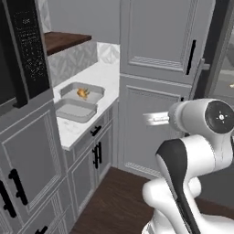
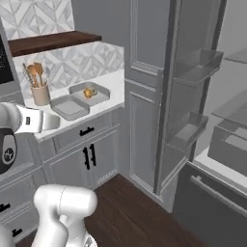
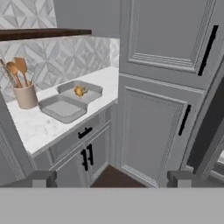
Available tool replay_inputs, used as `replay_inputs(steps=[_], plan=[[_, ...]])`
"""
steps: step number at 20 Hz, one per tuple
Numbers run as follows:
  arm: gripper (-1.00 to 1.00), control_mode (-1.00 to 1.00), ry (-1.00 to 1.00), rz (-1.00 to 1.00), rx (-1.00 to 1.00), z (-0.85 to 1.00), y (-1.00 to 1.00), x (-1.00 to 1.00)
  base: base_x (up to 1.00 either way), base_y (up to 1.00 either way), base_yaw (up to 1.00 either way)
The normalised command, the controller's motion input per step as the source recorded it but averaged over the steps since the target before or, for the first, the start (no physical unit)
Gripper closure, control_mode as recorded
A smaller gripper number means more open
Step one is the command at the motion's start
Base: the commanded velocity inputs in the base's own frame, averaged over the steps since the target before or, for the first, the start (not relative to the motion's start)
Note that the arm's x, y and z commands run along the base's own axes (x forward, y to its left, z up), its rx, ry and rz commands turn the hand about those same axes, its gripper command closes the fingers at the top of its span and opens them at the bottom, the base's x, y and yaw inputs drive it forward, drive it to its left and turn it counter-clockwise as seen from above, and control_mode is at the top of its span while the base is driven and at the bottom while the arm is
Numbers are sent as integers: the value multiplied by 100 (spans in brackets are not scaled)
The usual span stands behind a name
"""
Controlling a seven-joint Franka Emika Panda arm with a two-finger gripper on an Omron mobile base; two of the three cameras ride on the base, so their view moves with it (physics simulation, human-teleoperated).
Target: Place one mushroom and one chicken drumstick in each tupperware on the nearby counter, to pack two identical lunches.
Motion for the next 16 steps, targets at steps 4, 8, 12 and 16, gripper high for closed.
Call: replay_inputs(steps=[4, 8, 12, 16], plan=[[-100, 100, 0, 0, 0, 0, 0, 0, -66, -68, -40], [-100, 100, 0, 0, 0, 0, 0, 0, -39, -73, -45], [-100, 100, 0, 0, 0, 0, 0, 0, -24, -60, -49], [-100, 100, 0, 0, 0, 0, 0, 0, -14, -47, -46]])
